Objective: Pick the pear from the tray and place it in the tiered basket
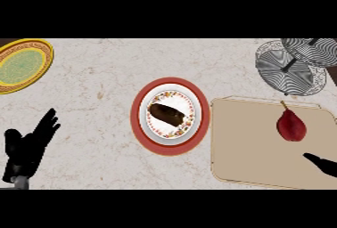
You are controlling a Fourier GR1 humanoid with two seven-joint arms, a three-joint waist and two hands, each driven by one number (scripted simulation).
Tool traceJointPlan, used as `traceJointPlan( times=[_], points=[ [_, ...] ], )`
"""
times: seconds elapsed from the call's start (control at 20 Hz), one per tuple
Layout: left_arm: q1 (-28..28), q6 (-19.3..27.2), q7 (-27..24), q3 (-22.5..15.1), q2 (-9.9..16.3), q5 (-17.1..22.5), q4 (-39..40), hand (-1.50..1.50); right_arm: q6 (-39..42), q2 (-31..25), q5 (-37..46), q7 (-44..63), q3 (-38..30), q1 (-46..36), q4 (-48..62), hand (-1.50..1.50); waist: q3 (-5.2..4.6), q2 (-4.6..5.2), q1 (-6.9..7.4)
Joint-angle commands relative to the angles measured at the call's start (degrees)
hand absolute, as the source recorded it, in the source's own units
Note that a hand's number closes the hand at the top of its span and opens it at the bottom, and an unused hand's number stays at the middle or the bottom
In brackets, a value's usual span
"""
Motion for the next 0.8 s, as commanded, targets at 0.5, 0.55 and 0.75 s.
traceJointPlan(
  times=[0.5,0.55,0.75],
  points=[
    [2.44,-1.45,2.14,2.28,-0.75,-0.83,-2.53,0.0,14.29,-10.04,3.41,38.29,6.47,-8.44,-18.95,-1.5,-0.07,-0.27,0.03],
    [4.41,-1.98,4.55,1.71,-0.5,0.0,-5.67,0.0,16.54,-9.82,2.22,38.65,6.85,-13.92,-12.92,-1.5,-0.03,-0.19,0.78],
    [4.07,-3.13,0.92,2.86,-1.31,-1.27,-1.69,0.0,21.76,-11.05,0.85,44.46,6.51,-10.08,-16.89,-1.5,-0.06,-0.26,0.03]
  ],
)
